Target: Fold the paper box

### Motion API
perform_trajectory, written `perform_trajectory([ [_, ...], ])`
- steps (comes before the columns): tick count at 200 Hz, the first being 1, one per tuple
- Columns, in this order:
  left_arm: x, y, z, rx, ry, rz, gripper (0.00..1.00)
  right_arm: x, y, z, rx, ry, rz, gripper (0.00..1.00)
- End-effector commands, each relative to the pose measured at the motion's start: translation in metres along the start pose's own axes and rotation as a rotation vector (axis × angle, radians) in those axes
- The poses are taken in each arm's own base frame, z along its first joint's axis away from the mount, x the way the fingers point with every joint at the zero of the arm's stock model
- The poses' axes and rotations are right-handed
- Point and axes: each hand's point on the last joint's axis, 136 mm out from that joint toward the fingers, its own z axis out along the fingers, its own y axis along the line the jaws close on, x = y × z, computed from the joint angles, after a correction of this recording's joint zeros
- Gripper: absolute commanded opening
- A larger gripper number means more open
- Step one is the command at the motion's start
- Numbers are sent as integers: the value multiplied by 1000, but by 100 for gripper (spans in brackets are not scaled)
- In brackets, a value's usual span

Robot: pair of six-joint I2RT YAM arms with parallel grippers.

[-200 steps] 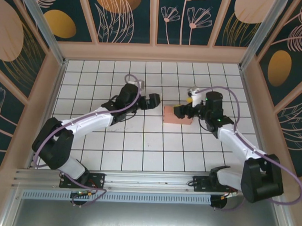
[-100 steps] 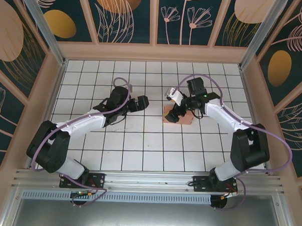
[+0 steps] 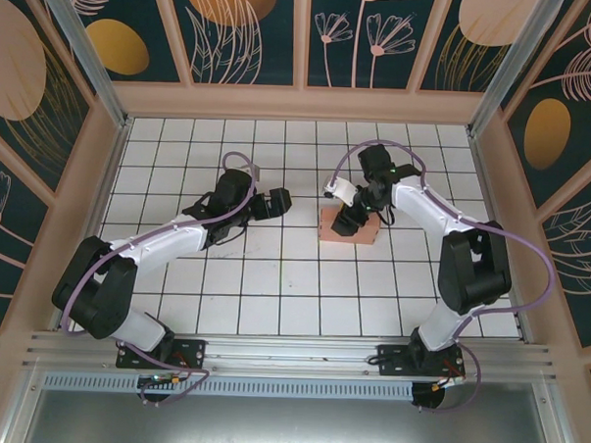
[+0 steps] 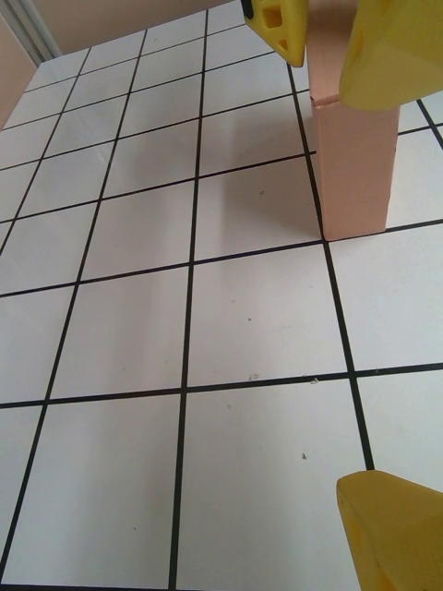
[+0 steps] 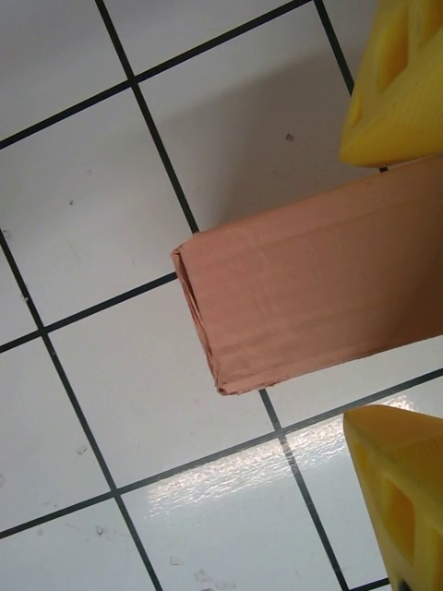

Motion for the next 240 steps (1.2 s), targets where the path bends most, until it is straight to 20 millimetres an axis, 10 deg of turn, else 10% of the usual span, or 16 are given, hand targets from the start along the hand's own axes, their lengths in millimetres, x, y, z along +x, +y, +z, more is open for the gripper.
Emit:
perform_trajectory([
  [1, -2, 5, -2, -19, -4, 18, 98, 10, -1, 3, -16, 67, 15, 60],
  [67, -4, 4, 0, -18, -4, 23, 99, -6, -13, -16, 132, 28, -31, 49],
  [120, -5, 7, 0, -32, -12, 20, 99, -34, -66, -39, 557, -50, -97, 50],
  [176, -3, 11, -2, -44, -10, 20, 99, -21, -91, -15, 843, 11, -188, 51],
  [240, -14, 17, -13, -96, -68, 52, 99, -51, -18, 2, 441, -213, -189, 80],
])
